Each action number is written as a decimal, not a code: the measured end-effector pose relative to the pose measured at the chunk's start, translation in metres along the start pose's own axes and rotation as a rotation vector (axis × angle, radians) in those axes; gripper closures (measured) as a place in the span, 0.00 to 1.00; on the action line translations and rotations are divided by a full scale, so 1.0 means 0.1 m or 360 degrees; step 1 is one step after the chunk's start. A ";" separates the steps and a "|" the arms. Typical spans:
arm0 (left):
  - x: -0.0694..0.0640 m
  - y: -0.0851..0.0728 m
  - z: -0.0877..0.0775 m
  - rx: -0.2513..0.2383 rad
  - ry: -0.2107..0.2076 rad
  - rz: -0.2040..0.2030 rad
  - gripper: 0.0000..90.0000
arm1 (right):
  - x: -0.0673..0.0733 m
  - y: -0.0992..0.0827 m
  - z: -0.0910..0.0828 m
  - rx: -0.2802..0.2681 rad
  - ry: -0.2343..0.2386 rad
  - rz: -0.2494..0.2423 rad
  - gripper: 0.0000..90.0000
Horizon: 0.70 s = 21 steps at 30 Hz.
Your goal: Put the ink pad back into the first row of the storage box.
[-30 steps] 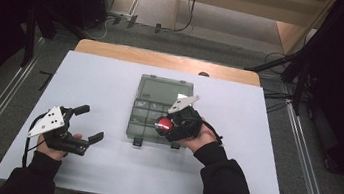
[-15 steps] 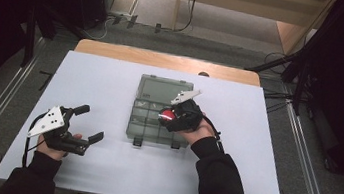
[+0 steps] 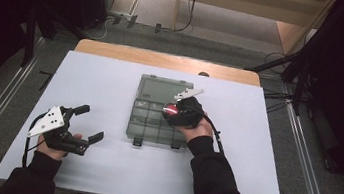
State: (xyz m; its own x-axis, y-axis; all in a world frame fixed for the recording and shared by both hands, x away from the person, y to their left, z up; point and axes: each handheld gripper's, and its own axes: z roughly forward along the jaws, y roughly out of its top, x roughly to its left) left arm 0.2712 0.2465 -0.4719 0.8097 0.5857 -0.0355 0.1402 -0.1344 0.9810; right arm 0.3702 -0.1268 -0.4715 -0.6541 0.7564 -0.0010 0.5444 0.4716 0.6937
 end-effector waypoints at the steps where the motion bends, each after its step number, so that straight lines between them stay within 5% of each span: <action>1: 0.00 0.00 0.00 0.0000 0.0000 0.0001 0.00 | 0.00 0.00 0.00 0.0001 -0.0003 0.0007 0.34; 10: 0.00 0.00 0.00 0.0000 -0.0003 0.0001 0.00 | -0.02 -0.01 0.05 0.0019 -0.0043 0.0049 0.33; 14: 0.00 0.00 0.01 0.0002 -0.0002 0.0000 0.00 | -0.02 -0.01 0.01 -0.0014 -0.0024 0.0067 0.16; 21: -0.01 0.00 0.01 0.0001 -0.0003 0.0002 0.00 | -0.01 -0.01 -0.11 -0.0036 -0.0030 0.0034 0.06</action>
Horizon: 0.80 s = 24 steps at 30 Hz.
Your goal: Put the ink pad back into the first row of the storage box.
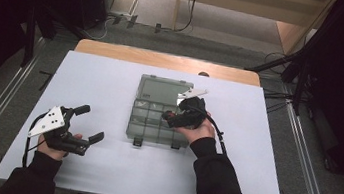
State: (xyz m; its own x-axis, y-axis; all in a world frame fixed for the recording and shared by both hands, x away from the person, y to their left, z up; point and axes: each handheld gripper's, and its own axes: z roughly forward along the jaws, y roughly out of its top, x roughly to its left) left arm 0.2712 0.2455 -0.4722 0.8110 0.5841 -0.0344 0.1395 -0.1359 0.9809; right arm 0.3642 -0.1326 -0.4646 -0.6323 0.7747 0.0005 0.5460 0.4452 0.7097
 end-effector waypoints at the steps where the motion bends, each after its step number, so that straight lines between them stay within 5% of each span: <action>1: 0.00 0.00 0.00 0.0000 0.0000 0.0000 0.00 | 0.00 0.00 -0.02 -0.0008 0.0007 -0.0002 0.05; 24: 0.00 0.00 0.00 0.0005 0.0008 0.0001 0.00 | 0.04 -0.17 -0.41 -0.0076 0.0086 -0.0039 0.00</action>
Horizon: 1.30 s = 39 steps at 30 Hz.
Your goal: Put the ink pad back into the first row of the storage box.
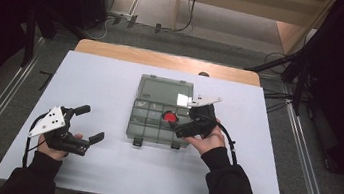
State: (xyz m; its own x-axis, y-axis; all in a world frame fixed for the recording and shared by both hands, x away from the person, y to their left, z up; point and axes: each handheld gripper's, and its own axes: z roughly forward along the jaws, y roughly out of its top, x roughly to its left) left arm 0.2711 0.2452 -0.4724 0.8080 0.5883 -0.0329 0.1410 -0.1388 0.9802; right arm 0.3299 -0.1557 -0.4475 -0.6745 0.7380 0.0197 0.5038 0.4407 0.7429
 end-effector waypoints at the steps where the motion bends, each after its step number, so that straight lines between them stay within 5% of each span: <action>1: 0.00 0.00 0.00 -0.0001 0.0000 0.0000 0.00 | 0.00 -0.02 -0.02 0.0003 0.0000 0.0001 0.00; 14: 0.00 0.00 0.01 0.0007 0.0003 0.0004 0.00 | -0.01 -0.21 -0.28 -0.0024 -0.0034 0.0015 0.00; 39: 0.00 -0.01 0.02 0.0012 0.0005 0.0002 0.00 | -0.22 -0.80 -0.76 -0.0169 -0.0168 0.0222 0.00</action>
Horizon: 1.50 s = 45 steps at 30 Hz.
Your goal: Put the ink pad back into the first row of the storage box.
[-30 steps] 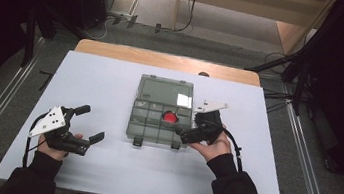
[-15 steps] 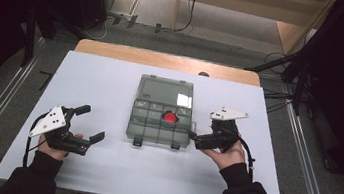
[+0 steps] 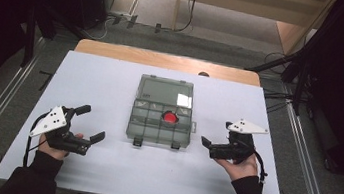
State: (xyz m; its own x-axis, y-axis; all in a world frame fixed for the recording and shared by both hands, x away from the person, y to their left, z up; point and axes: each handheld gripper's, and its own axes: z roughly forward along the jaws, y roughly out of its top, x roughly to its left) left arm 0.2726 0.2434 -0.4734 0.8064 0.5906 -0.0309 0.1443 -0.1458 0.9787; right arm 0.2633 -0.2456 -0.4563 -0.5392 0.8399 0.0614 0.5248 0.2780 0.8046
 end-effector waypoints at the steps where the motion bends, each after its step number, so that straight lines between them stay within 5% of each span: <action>1: 0.00 0.00 0.00 0.0000 0.0001 0.0001 0.00 | -0.01 -0.03 -0.01 0.0021 -0.0011 -0.0010 0.00; 19: 0.00 0.00 -0.01 0.0005 0.0000 0.0006 0.00 | -0.13 -0.42 -0.26 -0.0170 -0.0086 0.0084 0.00; 32: -0.01 0.00 -0.02 0.0018 -0.0003 0.0016 0.00 | -0.17 -0.72 -0.39 -0.0406 -0.0083 0.0148 0.00; 38: -0.01 0.00 -0.01 0.0017 -0.0003 0.0015 0.00 | -0.22 -0.87 -0.46 -0.0537 -0.0096 0.0292 0.00; 45: -0.01 0.00 -0.01 0.0018 -0.0007 0.0013 0.00 | -0.24 -0.90 -0.42 -0.0488 -0.0139 0.0264 0.00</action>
State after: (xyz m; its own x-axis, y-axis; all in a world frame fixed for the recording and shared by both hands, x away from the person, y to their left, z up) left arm 0.2710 0.2436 -0.4736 0.8100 0.5859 -0.0240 0.1444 -0.1597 0.9765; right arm 0.2008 -0.3107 -0.5054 -0.3978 0.9024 0.1658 0.3710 -0.0071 0.9286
